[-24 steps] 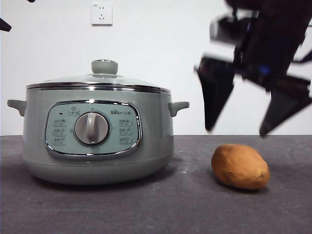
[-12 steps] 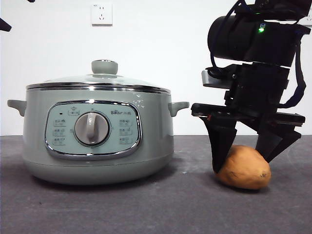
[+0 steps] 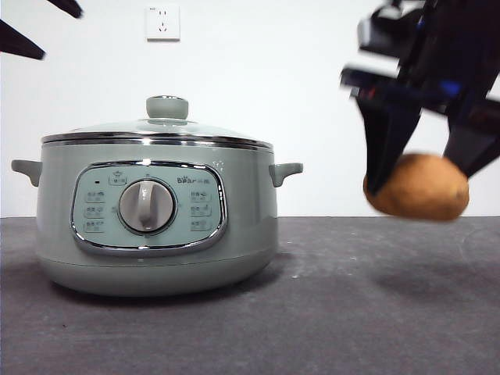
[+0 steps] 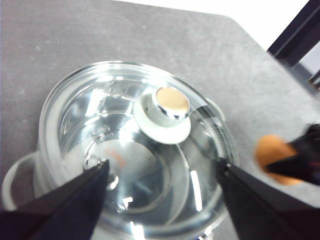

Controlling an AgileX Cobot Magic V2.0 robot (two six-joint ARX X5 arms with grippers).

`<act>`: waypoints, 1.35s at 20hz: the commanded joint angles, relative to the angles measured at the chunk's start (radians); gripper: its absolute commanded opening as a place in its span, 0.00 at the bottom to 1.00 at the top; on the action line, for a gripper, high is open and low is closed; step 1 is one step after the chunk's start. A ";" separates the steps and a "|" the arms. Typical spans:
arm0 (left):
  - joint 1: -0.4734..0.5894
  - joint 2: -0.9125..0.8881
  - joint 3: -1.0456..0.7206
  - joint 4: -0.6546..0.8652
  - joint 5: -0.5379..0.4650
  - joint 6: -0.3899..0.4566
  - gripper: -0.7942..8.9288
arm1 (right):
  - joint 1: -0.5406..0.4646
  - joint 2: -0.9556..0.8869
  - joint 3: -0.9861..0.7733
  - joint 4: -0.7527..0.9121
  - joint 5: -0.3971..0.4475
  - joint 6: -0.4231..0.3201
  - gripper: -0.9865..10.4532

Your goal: Pick up the potato,open the lid,put the potato in the pot,close the lid

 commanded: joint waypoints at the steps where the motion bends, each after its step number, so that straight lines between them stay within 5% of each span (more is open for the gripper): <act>1: -0.068 0.077 0.059 0.016 -0.069 -0.006 0.51 | 0.001 -0.057 0.002 -0.010 0.008 0.006 0.08; 8: -0.265 0.337 0.249 0.069 -0.314 -0.002 0.50 | 0.001 -0.129 0.002 -0.036 0.008 0.006 0.08; 18: -0.338 0.500 0.255 0.111 -0.433 0.017 0.49 | 0.000 -0.129 0.002 -0.045 0.013 0.006 0.08; 22: -0.345 0.500 0.255 0.103 -0.454 0.040 0.06 | 0.000 -0.129 0.002 -0.047 0.057 0.006 0.09; 27: -0.346 0.498 0.255 0.110 -0.455 0.044 0.07 | 0.000 -0.129 0.002 -0.047 0.056 0.006 0.09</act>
